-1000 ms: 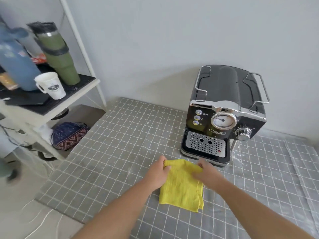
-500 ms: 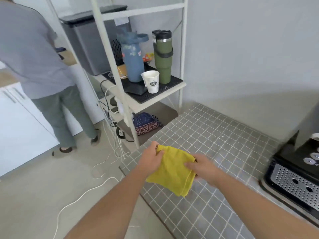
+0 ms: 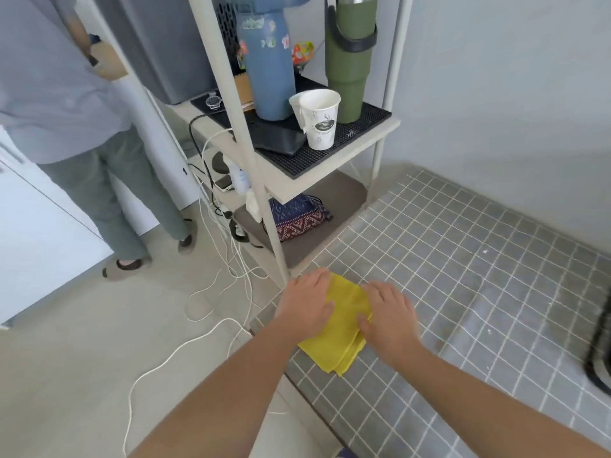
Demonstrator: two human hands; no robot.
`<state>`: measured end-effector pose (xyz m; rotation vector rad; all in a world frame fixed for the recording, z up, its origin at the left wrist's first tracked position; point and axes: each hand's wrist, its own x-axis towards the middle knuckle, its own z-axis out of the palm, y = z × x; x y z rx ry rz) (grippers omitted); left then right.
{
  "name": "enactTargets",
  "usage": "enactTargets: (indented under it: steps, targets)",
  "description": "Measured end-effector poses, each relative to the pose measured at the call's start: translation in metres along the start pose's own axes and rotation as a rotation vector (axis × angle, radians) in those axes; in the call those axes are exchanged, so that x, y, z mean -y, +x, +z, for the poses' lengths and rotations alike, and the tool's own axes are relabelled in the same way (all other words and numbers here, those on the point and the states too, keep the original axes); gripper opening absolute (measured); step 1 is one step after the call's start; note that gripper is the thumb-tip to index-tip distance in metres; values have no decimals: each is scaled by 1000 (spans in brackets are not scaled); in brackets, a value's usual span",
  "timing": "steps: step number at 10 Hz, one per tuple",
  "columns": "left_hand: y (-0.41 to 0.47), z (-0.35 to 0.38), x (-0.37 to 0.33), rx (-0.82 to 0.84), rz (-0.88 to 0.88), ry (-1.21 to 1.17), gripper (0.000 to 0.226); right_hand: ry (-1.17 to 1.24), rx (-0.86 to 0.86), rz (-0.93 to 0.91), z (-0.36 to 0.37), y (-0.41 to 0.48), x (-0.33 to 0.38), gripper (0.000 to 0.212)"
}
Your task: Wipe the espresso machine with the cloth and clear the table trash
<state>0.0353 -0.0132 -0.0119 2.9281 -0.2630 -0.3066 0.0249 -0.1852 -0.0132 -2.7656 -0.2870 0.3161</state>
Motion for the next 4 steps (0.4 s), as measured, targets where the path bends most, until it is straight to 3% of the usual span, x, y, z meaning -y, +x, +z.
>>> enactTargets:
  steps: [1,2,3,4]
  targets:
    - [-10,21,10,153,65,98,66,-109,215,-118,22,-8,-3,74]
    - [-11,27,18,203,54,88,68,-192,170,-106,36,-6,-9,78]
    - [-9,21,14,204,65,94,68,-161,252,-159,28,-5,-14,106]
    - [-8,13,3,164,55,99,68,-102,244,-124,22,-15,-23,112]
